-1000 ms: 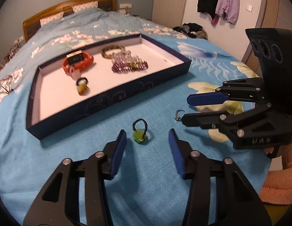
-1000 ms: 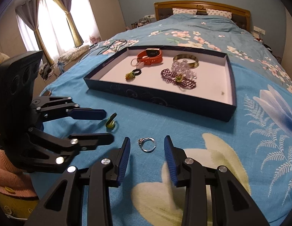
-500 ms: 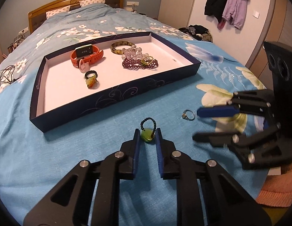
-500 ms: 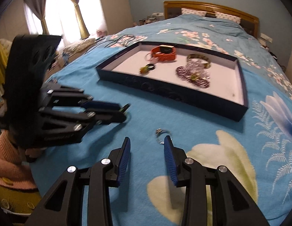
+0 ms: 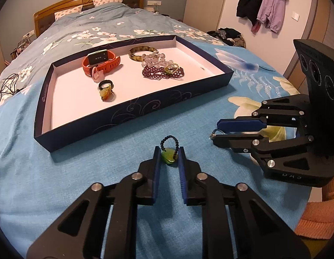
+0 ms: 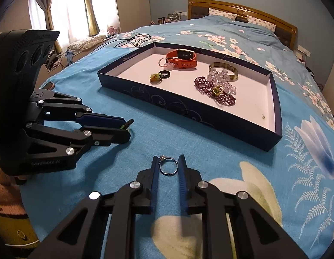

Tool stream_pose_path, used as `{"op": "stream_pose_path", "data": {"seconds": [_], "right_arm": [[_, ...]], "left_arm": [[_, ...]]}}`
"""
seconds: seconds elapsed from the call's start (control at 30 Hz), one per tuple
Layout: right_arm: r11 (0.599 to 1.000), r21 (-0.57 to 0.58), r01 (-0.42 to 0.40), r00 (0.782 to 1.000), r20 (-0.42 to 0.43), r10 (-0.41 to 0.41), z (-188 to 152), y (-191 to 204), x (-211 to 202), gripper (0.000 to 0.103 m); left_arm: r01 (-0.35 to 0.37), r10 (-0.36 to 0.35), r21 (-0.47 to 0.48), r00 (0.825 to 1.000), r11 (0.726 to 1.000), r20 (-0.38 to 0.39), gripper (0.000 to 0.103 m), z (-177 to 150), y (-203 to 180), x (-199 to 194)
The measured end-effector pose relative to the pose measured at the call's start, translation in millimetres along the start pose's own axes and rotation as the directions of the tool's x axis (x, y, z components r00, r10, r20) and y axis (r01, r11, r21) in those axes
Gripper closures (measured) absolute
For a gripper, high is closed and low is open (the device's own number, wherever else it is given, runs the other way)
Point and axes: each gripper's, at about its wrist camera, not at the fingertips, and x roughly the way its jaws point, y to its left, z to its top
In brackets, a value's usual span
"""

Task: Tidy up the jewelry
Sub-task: 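Carry the black-cord pendant and silver ring toward the box with both grippers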

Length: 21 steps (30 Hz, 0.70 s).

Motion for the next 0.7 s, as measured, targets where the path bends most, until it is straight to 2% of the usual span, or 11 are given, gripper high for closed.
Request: {"op": "stream_pose_path", "data": {"seconds": [0.23, 0.7], "right_arm": [[1.0, 0.025, 0.004, 1.0, 0.025, -0.004, -1, -1, -6, 0.087], [0.992, 0.116, -0.055, 0.988, 0.15, 0.037, 2, -12, -31, 0.087]], "left_arm": [[-0.012, 0.012, 0.006, 1.0, 1.0, 0.009, 0.087, -1, -2, -2], [-0.018, 0.02, -0.017, 0.998, 1.0, 0.068, 0.087, 2, -4, -19]]}}
